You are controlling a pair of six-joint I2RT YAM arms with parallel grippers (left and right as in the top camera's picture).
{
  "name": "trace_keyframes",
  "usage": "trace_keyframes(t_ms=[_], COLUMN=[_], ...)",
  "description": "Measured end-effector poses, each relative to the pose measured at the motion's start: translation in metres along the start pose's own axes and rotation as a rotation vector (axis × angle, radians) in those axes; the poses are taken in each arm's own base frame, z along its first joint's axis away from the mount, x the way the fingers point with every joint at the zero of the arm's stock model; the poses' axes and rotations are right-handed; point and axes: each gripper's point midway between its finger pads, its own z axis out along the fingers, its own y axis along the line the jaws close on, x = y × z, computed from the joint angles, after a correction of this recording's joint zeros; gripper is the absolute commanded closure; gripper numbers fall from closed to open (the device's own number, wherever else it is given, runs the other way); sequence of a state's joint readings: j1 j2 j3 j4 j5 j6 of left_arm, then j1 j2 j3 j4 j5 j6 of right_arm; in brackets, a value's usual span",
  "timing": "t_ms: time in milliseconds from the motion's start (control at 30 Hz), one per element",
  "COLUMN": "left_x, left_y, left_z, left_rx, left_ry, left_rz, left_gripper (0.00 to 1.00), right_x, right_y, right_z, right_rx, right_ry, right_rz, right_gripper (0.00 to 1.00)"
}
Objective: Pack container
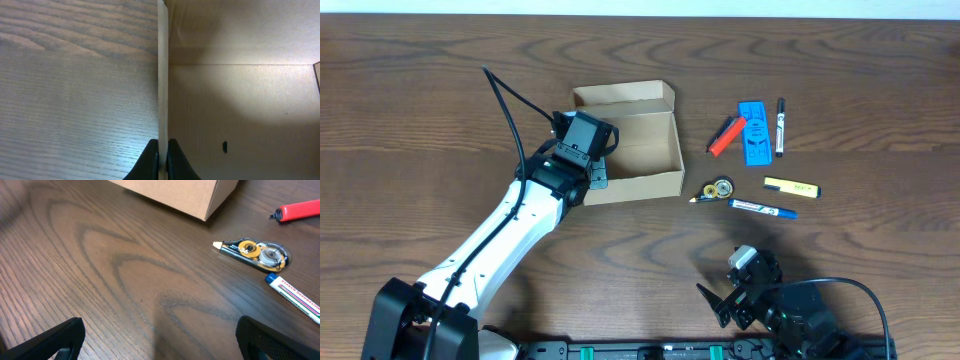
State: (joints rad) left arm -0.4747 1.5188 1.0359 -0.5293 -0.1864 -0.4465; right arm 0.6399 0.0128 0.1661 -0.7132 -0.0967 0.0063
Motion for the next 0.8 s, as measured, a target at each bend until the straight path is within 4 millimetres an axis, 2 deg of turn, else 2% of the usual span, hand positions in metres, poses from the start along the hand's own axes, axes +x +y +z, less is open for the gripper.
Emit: trace_keyframes(t_ms=[233, 267, 333, 533, 667, 733, 800], left_x=[0.000, 0.000, -0.001, -0.001, 0.010, 0.014, 0.006], left_y=[0.000, 0.000, -0.001, -0.001, 0.006, 0.010, 0.012], left_z=[0.000, 0.000, 0.000, 0.000, -0.004, -0.013, -0.034], left_rx=[0.001, 0.001, 0.002, 0.005, -0.021, -0.034, -0.028], left_ry=[0.000, 0.000, -0.002, -0.002, 0.047, 0.074, 0.064], left_rz=[0.033, 0.034, 0.041, 0.042, 0.056, 0.075, 0.099], left_gripper=[0.94, 0.77, 0.04, 0.05, 0.05, 0.05, 0.05], right_x=[0.000, 0.000, 0.000, 0.000, 0.000, 0.000, 0.000], right_y=[0.000, 0.000, 0.000, 0.000, 0.000, 0.000, 0.000], right_z=[0.000, 0.000, 0.000, 0.000, 0.000, 0.000, 0.000], right_rx=[0.000, 0.000, 0.000, 0.000, 0.000, 0.000, 0.000], right_ry=[0.000, 0.000, 0.000, 0.000, 0.000, 0.000, 0.000], right_rz=[0.000, 0.000, 0.000, 0.000, 0.000, 0.000, 0.000], right_gripper=[0.01, 0.01, 0.01, 0.01, 0.01, 0.01, 0.01])
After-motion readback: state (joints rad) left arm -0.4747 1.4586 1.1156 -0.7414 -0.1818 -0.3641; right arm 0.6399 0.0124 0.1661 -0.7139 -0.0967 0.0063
